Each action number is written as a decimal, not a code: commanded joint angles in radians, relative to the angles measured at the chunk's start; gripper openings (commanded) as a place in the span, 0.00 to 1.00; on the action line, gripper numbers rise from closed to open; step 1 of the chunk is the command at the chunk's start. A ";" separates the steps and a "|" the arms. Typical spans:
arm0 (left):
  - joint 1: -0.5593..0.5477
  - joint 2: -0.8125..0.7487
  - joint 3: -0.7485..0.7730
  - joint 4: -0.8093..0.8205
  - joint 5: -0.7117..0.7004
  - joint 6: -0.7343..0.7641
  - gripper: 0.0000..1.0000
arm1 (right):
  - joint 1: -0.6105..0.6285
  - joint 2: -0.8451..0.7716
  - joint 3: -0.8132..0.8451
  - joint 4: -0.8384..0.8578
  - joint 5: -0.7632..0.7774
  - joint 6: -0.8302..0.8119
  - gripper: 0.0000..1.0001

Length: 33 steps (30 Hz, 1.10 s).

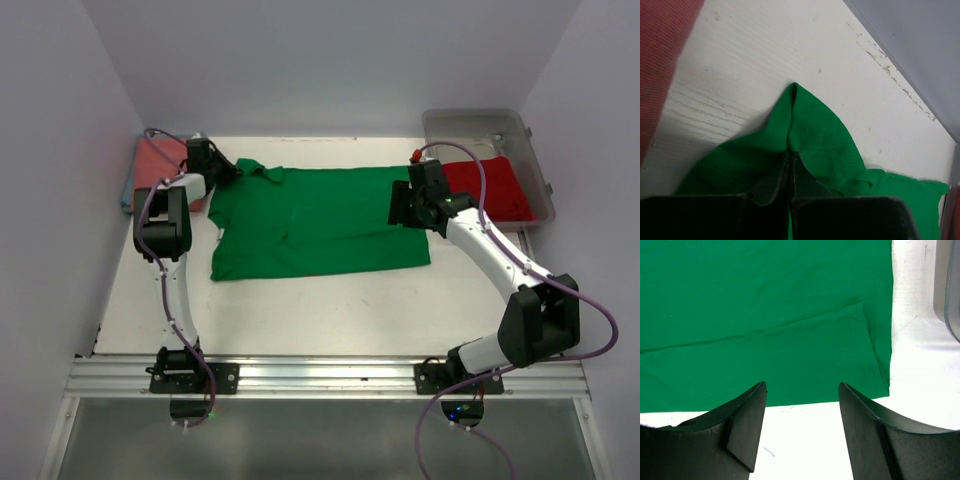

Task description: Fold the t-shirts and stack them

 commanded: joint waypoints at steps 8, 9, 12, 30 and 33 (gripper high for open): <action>0.015 -0.082 -0.035 0.138 0.064 0.014 0.00 | -0.002 0.011 -0.002 0.007 0.027 -0.008 0.60; 0.017 -0.104 -0.050 0.152 0.078 0.008 0.00 | 0.000 0.009 -0.002 0.008 0.029 -0.008 0.60; 0.018 -0.145 -0.063 0.164 0.069 -0.003 0.00 | 0.000 0.019 -0.001 0.010 0.030 -0.008 0.59; 0.018 -0.400 -0.214 -0.078 -0.031 0.004 0.00 | -0.005 0.267 0.263 -0.034 0.185 0.082 0.50; 0.018 -0.498 -0.329 -0.081 -0.031 0.007 0.00 | -0.005 0.370 0.358 -0.064 0.167 0.086 0.50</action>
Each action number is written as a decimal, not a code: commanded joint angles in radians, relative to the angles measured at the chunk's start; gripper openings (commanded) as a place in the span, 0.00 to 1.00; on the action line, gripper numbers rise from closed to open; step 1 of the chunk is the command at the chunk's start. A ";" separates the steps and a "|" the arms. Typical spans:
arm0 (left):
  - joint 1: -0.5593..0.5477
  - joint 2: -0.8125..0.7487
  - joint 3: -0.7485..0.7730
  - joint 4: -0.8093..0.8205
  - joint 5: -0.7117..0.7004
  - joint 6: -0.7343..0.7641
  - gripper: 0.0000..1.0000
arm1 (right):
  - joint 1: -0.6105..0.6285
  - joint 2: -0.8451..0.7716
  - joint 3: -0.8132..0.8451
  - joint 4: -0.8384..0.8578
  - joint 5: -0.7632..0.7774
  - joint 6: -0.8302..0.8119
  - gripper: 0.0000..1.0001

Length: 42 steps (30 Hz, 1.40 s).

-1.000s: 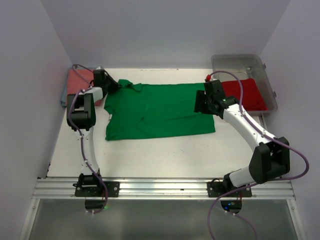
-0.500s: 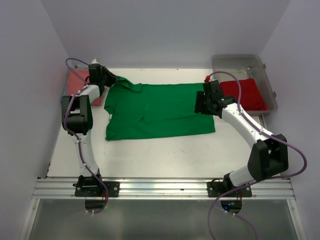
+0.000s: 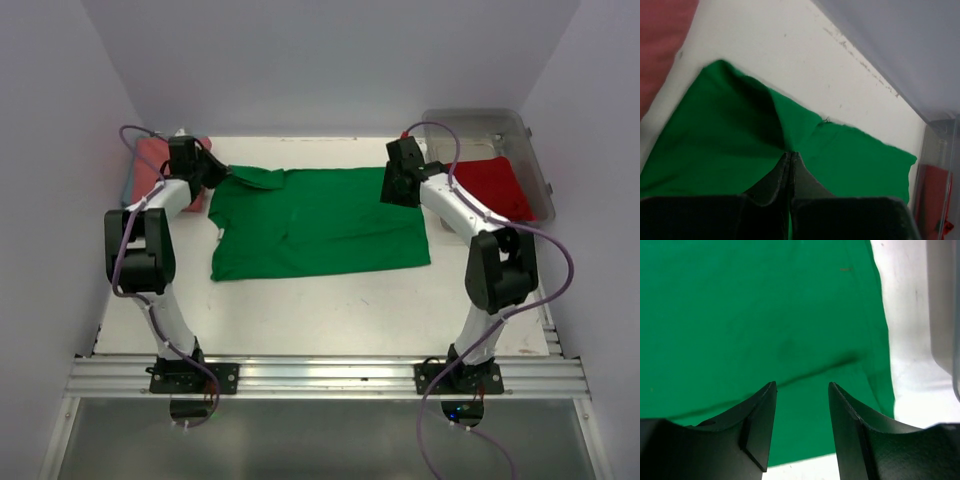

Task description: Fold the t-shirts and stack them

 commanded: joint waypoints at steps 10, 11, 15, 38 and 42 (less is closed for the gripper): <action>0.010 -0.339 -0.300 -0.129 0.008 0.048 0.00 | -0.046 0.187 0.203 -0.016 0.075 0.045 0.54; 0.012 -0.359 -0.310 -0.135 0.010 0.048 0.00 | -0.057 0.206 0.216 -0.010 0.076 0.045 0.54; 0.012 -0.371 -0.357 -0.146 0.042 0.047 0.00 | -0.086 0.286 0.315 -0.022 0.076 0.048 0.56; 0.012 -0.431 -0.348 -0.214 0.080 0.083 0.00 | -0.132 0.780 0.892 0.001 0.160 0.048 0.60; 0.012 -0.422 -0.342 -0.209 0.088 0.082 0.00 | -0.133 0.738 0.883 0.004 0.220 0.021 0.65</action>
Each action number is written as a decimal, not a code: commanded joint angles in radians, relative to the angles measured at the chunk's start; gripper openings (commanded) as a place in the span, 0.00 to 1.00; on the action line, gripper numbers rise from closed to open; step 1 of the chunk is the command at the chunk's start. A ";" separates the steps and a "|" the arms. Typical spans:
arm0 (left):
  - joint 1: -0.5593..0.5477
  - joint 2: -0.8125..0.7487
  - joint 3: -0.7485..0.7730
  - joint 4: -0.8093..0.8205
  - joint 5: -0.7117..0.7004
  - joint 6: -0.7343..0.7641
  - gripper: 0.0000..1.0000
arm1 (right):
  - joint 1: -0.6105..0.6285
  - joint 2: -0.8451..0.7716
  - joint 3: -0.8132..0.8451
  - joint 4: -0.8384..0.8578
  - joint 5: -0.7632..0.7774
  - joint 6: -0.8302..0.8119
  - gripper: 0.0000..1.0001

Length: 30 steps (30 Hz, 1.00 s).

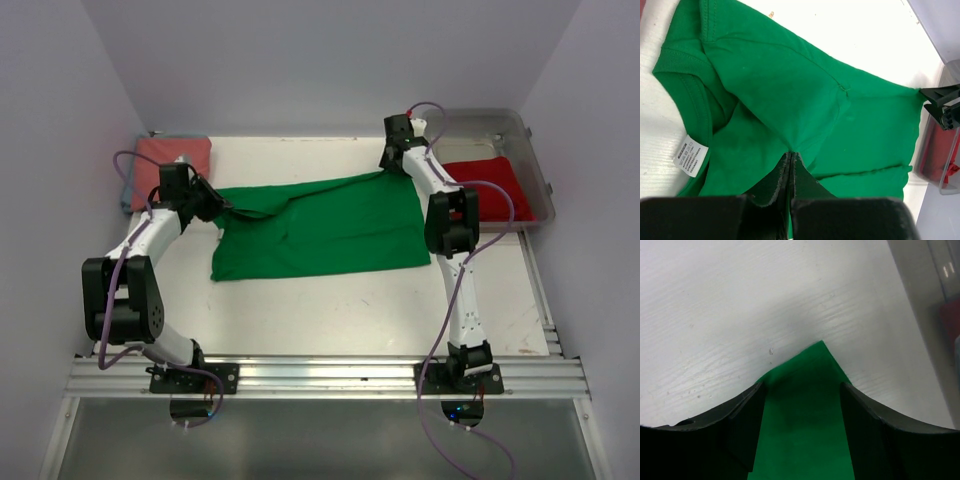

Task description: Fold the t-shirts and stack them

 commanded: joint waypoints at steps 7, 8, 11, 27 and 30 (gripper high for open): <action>0.010 0.015 0.032 0.018 0.027 0.015 0.00 | -0.020 -0.017 0.079 0.018 0.114 -0.063 0.66; 0.011 0.015 0.031 0.019 0.027 0.015 0.00 | -0.021 -0.003 0.098 0.007 0.112 -0.063 0.66; 0.010 0.014 0.031 0.016 0.030 0.017 0.00 | -0.030 0.035 0.129 -0.005 0.094 -0.066 0.64; 0.010 -0.003 0.032 0.007 0.032 0.020 0.00 | -0.057 0.023 0.016 0.021 -0.033 -0.006 0.45; 0.010 -0.002 0.028 0.007 0.032 0.023 0.00 | -0.060 0.023 0.015 0.012 -0.054 0.003 0.25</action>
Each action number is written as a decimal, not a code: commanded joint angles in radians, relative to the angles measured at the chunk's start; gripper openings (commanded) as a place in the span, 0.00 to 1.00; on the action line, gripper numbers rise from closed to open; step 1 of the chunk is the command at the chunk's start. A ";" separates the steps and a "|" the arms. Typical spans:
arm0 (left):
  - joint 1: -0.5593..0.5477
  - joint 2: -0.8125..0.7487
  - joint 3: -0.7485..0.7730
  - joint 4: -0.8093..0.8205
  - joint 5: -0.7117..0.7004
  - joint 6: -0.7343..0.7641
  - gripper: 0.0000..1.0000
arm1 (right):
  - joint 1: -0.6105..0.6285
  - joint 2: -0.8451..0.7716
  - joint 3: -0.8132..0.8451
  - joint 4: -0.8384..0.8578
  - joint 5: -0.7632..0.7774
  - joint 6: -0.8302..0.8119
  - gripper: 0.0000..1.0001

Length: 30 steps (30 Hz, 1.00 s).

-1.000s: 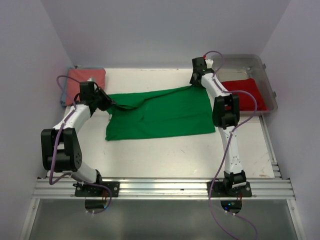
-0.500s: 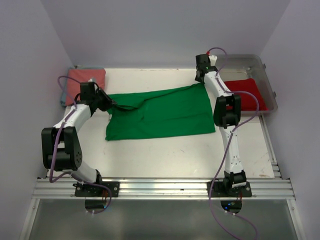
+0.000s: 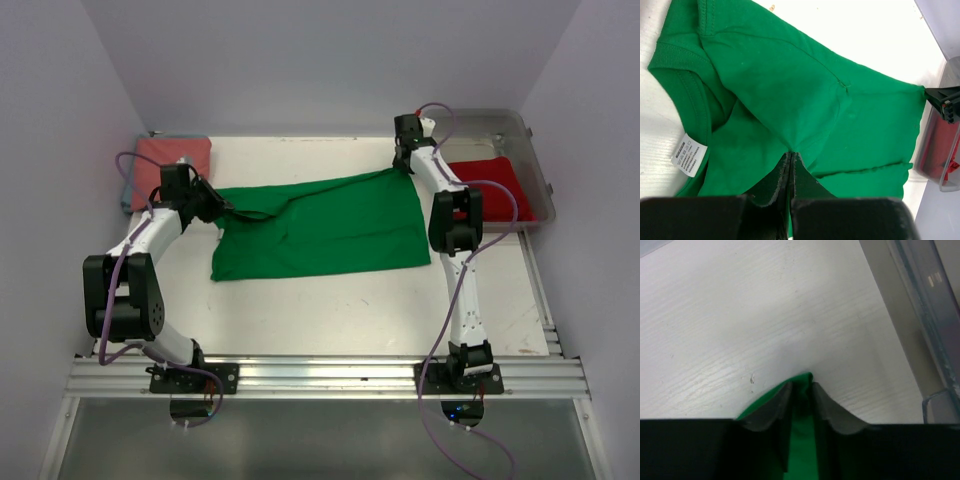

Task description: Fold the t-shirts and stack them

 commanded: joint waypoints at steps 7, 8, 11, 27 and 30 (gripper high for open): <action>0.011 -0.008 0.030 0.018 0.019 0.022 0.00 | -0.012 -0.044 -0.029 -0.015 -0.013 0.018 0.00; 0.011 -0.006 0.032 0.021 0.019 0.026 0.00 | -0.012 -0.050 -0.034 -0.012 -0.010 0.012 0.00; 0.012 0.005 0.044 0.046 0.019 0.031 0.00 | -0.012 -0.096 -0.082 0.017 0.006 -0.001 0.00; 0.103 -0.043 0.096 0.120 0.166 -0.047 0.00 | -0.009 -0.338 -0.385 0.238 0.121 -0.116 0.00; 0.120 -0.054 0.100 0.109 0.182 -0.049 0.00 | -0.009 -0.372 -0.426 0.260 0.133 -0.130 0.00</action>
